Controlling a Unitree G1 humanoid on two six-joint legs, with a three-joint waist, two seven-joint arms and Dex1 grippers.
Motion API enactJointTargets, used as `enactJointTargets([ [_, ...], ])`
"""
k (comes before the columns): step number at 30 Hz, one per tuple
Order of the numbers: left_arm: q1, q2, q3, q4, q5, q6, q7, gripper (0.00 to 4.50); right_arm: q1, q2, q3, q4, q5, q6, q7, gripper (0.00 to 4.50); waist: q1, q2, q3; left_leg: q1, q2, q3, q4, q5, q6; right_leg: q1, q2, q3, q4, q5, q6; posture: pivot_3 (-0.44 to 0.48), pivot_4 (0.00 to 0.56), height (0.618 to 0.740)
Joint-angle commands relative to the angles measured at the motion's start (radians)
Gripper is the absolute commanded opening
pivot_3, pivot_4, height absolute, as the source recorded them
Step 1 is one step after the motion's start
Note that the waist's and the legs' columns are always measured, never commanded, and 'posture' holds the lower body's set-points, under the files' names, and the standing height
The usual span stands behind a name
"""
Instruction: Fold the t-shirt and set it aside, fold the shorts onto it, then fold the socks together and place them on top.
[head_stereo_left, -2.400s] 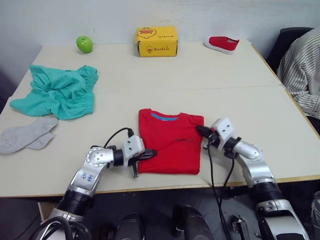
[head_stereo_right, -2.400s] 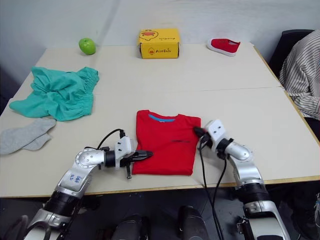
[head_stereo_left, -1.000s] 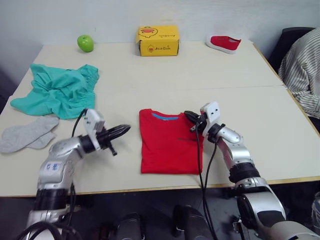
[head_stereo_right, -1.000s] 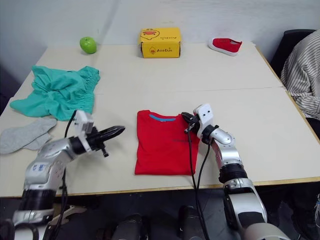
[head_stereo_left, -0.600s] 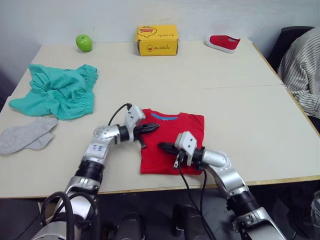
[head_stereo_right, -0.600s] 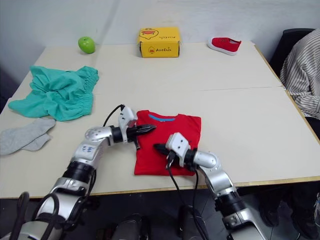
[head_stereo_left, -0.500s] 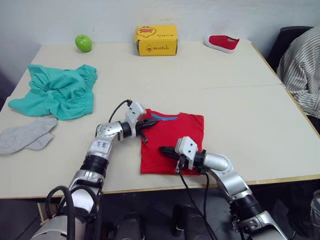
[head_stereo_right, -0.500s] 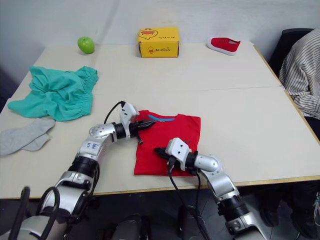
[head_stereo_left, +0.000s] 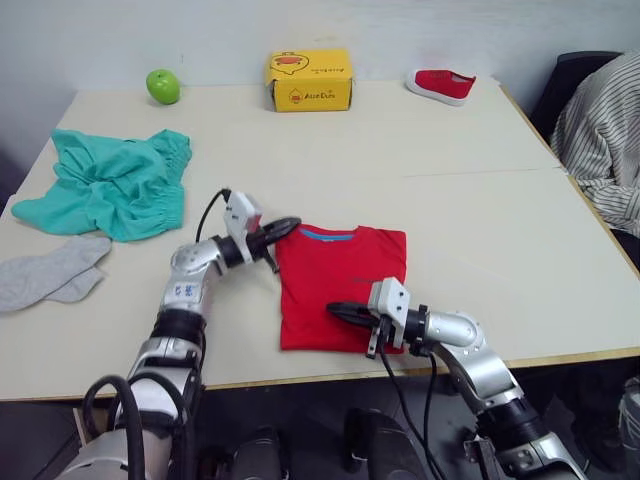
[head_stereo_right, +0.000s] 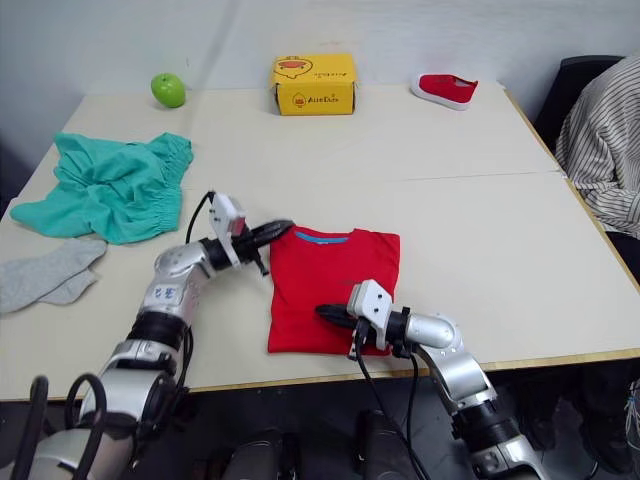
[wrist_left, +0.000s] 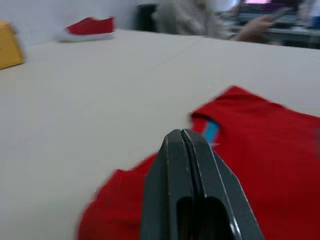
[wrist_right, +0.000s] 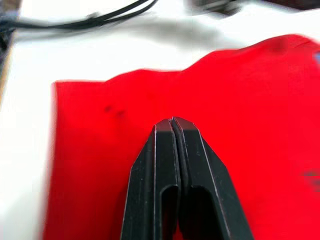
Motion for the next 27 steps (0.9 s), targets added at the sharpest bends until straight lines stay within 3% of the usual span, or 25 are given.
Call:
enactJointTargets([
  [1, 0.097, 0.045, -0.052, -0.149, 0.004, 0.035, -0.082, 0.00, -0.084, 0.010, -0.038, 0.117, -0.009, -0.031, -0.016, 0.03, 0.004, 0.000, 0.000, 0.000, 0.000, 0.000, 0.001, 0.000, 0.000, 0.000, 0.000, 0.000, 0.000, 0.000, 0.000, 0.000, 0.150, 0.740],
  [7, 0.247, 0.102, -0.098, -0.282, 0.025, 0.084, -0.106, 0.00, -0.260, 0.033, -0.098, 0.432, -0.036, -0.098, -0.062, 0.03, 0.005, 0.000, 0.000, 0.000, 0.002, -0.001, 0.001, 0.000, 0.000, 0.000, -0.001, 0.001, 0.000, 0.000, 0.000, 0.000, 0.150, 0.740],
  [15, 0.418, 0.229, -0.117, -0.453, 0.039, 0.113, -0.149, 0.00, -0.413, 0.044, -0.179, 0.721, -0.070, -0.183, -0.186, 0.03, -0.003, 0.001, 0.000, 0.001, 0.004, 0.001, -0.001, 0.000, 0.001, 0.000, -0.001, 0.002, 0.001, 0.000, 0.000, 0.000, 0.150, 0.740],
  [20, 0.469, 0.294, -0.080, -0.515, -0.007, 0.122, -0.181, 0.00, -0.450, 0.046, -0.230, 0.805, -0.066, -0.207, -0.254, 0.03, -0.003, 0.001, 0.000, 0.002, 0.004, 0.001, -0.001, 0.000, 0.000, 0.000, -0.002, 0.004, 0.000, 0.000, 0.000, 0.000, 0.150, 0.740],
  [24, 0.525, 0.415, -0.019, -0.641, -0.161, 0.264, -0.308, 0.00, -0.462, 0.022, -0.275, 0.806, -0.040, -0.206, -0.261, 0.03, -0.004, 0.002, 0.000, 0.000, 0.005, 0.001, -0.001, 0.000, 0.000, -0.002, -0.002, 0.010, 0.001, 0.000, -0.001, 0.000, 0.150, 0.740],
  [27, 0.509, 0.448, 0.015, -0.684, -0.248, 0.384, -0.311, 0.00, -0.442, -0.011, -0.291, 0.758, -0.031, -0.196, -0.225, 0.03, 0.005, 0.003, 0.001, -0.001, 0.004, 0.002, -0.001, 0.000, 0.000, -0.005, -0.002, 0.013, 0.001, 0.000, -0.001, 0.000, 0.150, 0.740],
])
